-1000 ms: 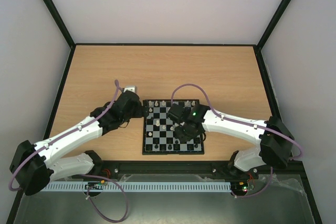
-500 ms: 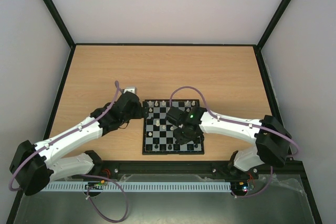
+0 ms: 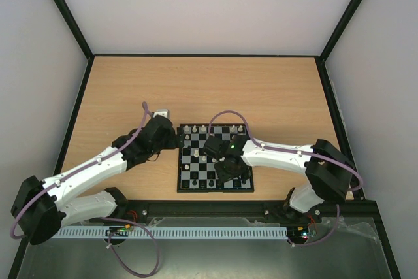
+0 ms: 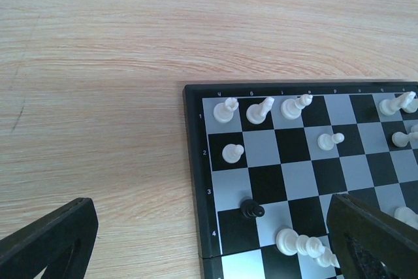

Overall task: Set up the chess pieces on the board
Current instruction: Place the chess piece on the chessboard.

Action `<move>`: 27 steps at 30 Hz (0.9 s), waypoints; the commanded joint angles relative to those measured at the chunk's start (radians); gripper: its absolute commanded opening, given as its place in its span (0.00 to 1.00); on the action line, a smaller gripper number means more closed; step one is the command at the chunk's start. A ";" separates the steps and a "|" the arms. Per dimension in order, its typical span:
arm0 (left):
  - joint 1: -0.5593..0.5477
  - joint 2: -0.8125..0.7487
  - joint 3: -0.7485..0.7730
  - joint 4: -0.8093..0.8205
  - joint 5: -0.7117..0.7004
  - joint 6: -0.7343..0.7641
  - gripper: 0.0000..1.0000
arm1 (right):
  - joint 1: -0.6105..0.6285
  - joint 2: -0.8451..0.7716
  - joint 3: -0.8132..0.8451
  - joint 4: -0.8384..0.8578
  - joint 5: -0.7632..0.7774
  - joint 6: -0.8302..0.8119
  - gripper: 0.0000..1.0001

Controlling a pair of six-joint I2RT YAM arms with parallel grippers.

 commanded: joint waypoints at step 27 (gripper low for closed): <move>0.006 0.055 0.017 -0.018 0.008 0.021 0.99 | 0.008 -0.150 0.141 -0.083 0.034 0.014 0.63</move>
